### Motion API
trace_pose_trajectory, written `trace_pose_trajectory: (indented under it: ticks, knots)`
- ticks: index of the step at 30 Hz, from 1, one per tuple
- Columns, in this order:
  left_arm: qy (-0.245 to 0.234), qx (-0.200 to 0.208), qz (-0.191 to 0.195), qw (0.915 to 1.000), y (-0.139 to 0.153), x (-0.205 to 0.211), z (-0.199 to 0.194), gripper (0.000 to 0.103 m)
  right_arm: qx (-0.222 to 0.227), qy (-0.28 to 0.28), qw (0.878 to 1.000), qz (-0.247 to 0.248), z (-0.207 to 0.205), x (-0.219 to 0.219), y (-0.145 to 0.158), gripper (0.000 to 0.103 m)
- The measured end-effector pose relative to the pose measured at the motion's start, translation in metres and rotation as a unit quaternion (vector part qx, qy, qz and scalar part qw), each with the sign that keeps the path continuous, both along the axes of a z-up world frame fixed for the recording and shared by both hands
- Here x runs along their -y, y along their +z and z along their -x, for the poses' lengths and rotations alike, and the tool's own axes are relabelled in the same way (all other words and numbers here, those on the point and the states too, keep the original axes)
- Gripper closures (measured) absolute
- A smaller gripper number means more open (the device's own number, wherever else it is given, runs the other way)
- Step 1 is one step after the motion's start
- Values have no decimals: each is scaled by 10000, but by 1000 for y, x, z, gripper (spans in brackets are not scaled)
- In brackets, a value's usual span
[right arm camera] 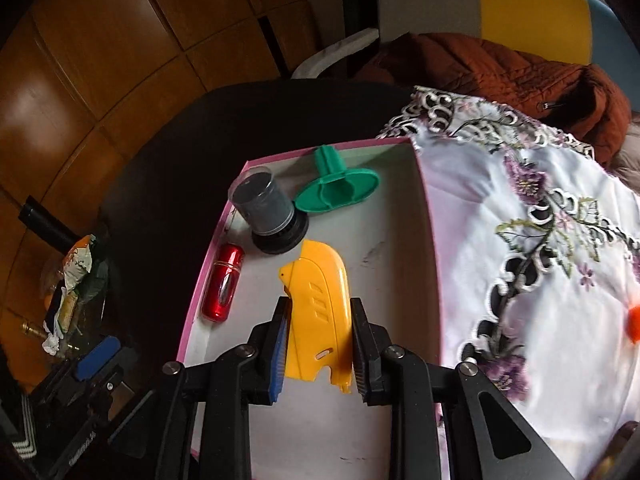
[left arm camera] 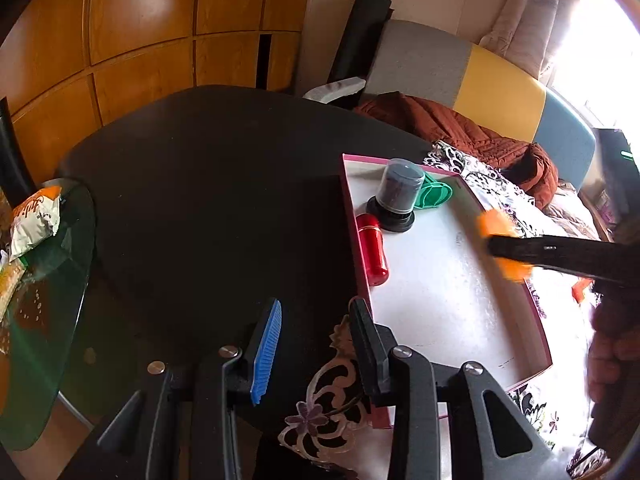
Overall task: Organize rigid objects
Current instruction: 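Lower the yellow block into the tray and open the right tool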
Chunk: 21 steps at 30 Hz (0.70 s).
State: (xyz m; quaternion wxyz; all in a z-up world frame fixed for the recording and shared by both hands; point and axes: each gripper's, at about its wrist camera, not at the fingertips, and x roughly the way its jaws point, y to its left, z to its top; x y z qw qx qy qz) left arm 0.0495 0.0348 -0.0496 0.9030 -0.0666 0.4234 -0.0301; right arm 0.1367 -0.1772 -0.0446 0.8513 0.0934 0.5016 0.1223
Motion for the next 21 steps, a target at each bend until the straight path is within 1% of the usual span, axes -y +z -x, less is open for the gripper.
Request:
trace_pose_trajectory:
  ticks: [7, 10, 13, 17, 19, 21]
  knots:
    - [81, -90, 28, 9999, -6, -8, -3, 68, -299, -117, 9995, -15, -30, -32, -24, 75]
    - [94, -104, 20, 9999, -8, -8, -5, 68, -338, -69, 9991, -234, -37, -39, -31, 72]
    - [85, -108, 9, 9999, -8, -6, -5, 68, -367, 6, 9988, -330, -38, -42, -35, 71]
    - [61, -111, 6, 9999, -9, -4, -5, 68, -283, 94, 9992, -262, -26, -41, -34, 71]
    - [42, -101, -6, 9999, -9, -2, -4, 68, -181, 81, 9995, -234, -19, -38, -30, 63]
    - [20, -78, -24, 10000, -7, 0, -4, 68, -71, 73, 9997, -225, -12, -35, -24, 58]
